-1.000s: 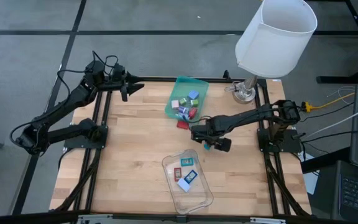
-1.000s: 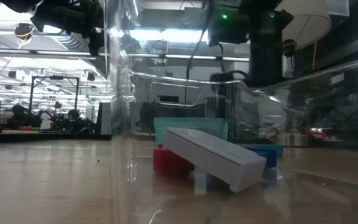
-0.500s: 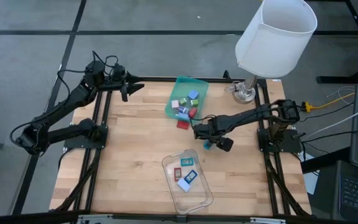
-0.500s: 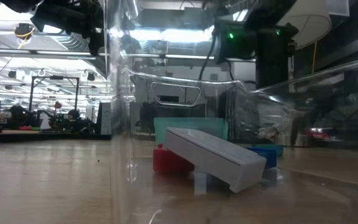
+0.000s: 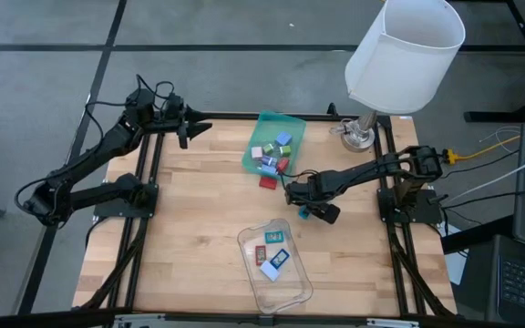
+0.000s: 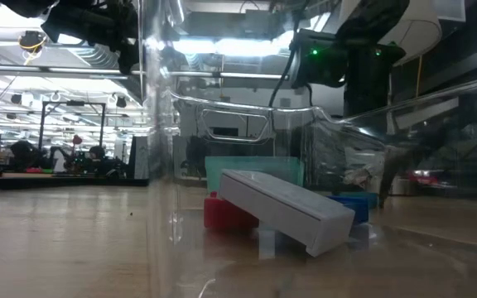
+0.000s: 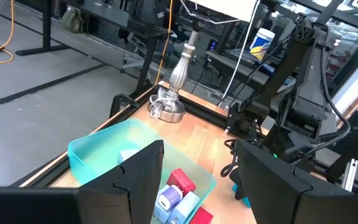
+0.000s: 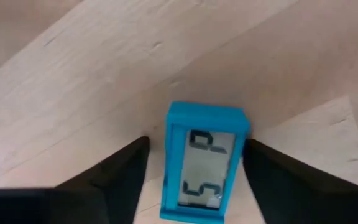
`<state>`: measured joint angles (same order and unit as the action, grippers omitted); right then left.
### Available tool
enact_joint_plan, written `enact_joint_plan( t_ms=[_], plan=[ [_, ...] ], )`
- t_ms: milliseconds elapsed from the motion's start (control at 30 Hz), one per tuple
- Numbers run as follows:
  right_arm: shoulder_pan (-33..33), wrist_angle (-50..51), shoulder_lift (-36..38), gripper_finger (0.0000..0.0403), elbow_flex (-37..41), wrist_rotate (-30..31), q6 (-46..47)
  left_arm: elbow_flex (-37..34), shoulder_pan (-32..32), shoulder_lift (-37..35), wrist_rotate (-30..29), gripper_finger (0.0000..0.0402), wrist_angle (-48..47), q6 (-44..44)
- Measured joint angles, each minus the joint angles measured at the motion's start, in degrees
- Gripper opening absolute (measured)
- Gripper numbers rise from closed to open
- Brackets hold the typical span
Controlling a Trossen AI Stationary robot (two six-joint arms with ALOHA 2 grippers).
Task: Pick & Place Office items
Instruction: Put the blue digital timer into the transparent bin
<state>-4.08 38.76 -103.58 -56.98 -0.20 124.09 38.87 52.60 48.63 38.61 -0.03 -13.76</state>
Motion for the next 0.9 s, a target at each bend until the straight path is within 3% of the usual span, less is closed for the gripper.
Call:
enact_joint_plan(
  t_ms=[200,533,800,900],
  plan=[
    [0.0,-0.8,-0.1,0.0147,0.0,1.0,-1.3,0.0,0.0,0.1,0.0,0.0203,-0.2,0.0],
    [0.0,-2.6,1.0,0.0146,0.2,3.6,-3.2,0.0,0.0,0.1,0.0,0.0203,-0.2,0.0],
    [0.0,-4.6,11.0,0.0146,-0.4,21.8,-6.6,0.0,0.0,0.1,0.0,0.0203,-0.2,0.0],
    [-0.5,-10.6,16.0,0.0146,-0.5,28.8,-12.0,0.0,0.0,0.1,0.0,0.0203,-0.1,0.0]
  ],
)
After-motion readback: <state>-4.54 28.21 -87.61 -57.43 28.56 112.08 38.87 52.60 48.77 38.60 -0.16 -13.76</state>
